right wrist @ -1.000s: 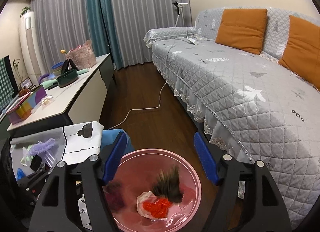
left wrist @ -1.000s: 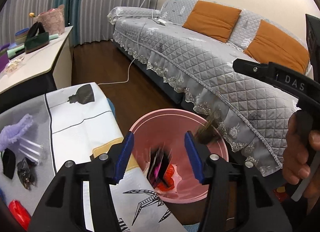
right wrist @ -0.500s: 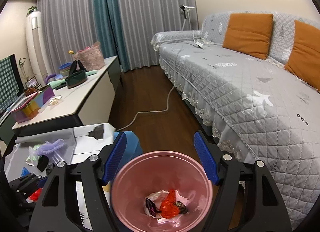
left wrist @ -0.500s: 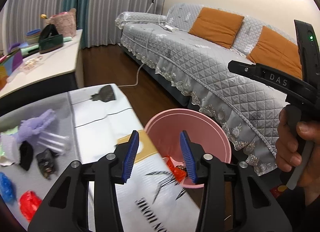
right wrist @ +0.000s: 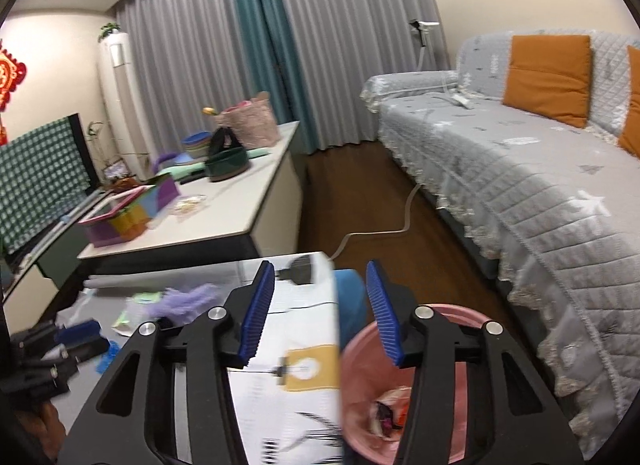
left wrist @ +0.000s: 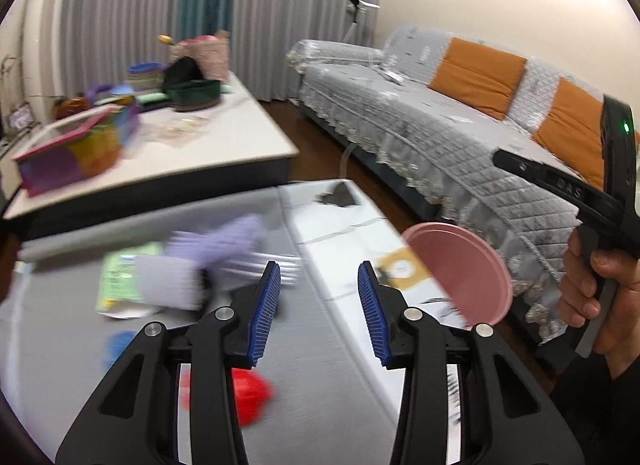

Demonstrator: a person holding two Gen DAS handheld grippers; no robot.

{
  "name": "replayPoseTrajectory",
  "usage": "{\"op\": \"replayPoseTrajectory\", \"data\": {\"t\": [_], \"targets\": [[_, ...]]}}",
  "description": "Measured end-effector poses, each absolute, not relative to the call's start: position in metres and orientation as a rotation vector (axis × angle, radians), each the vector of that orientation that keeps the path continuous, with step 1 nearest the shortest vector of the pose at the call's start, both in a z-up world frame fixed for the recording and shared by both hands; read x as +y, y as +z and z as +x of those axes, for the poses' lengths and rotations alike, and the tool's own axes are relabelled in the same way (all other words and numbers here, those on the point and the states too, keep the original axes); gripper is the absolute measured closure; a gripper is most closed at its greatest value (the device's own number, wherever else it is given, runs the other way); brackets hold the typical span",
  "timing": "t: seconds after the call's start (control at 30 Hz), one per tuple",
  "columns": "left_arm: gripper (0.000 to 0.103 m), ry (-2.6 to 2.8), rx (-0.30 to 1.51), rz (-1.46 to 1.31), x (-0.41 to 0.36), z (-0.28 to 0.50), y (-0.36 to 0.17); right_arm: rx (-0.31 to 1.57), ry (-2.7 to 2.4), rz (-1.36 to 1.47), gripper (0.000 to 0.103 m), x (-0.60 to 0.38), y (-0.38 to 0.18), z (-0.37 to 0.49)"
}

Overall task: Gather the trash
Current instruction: 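Move both open grippers back over the remaining trash on the table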

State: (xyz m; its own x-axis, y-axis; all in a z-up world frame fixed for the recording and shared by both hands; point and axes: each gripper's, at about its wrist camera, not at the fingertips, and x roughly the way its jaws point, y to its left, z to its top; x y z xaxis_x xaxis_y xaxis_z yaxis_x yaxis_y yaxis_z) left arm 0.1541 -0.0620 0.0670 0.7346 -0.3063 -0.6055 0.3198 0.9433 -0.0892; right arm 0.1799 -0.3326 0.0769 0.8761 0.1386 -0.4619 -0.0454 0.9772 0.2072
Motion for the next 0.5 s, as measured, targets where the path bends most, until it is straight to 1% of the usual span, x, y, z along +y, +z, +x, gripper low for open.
{"op": "replayPoseTrajectory", "data": {"t": [0.17, 0.27, 0.3, 0.33, 0.5], "targets": [[0.063, -0.242, 0.641, 0.016, 0.000, 0.157, 0.069, 0.488, 0.169, 0.188, 0.056, -0.291, 0.070, 0.184], [0.064, -0.186, 0.652, -0.038, 0.028, 0.158, 0.054, 0.501, 0.213, 0.183, 0.057, -0.266, 0.062, 0.188], [0.066, -0.175, 0.661, -0.055, 0.035, 0.158, 0.048, 0.508, 0.230, 0.181, 0.057, -0.256, 0.058, 0.188], [0.067, -0.167, 0.675, -0.072, 0.042, 0.158, 0.040, 0.513, 0.241, 0.178, 0.057, -0.250, 0.056, 0.189], [0.067, -0.121, 0.733, -0.108, 0.067, 0.161, 0.010, 0.557, 0.303, 0.138, 0.057, -0.206, 0.032, 0.202]]}}
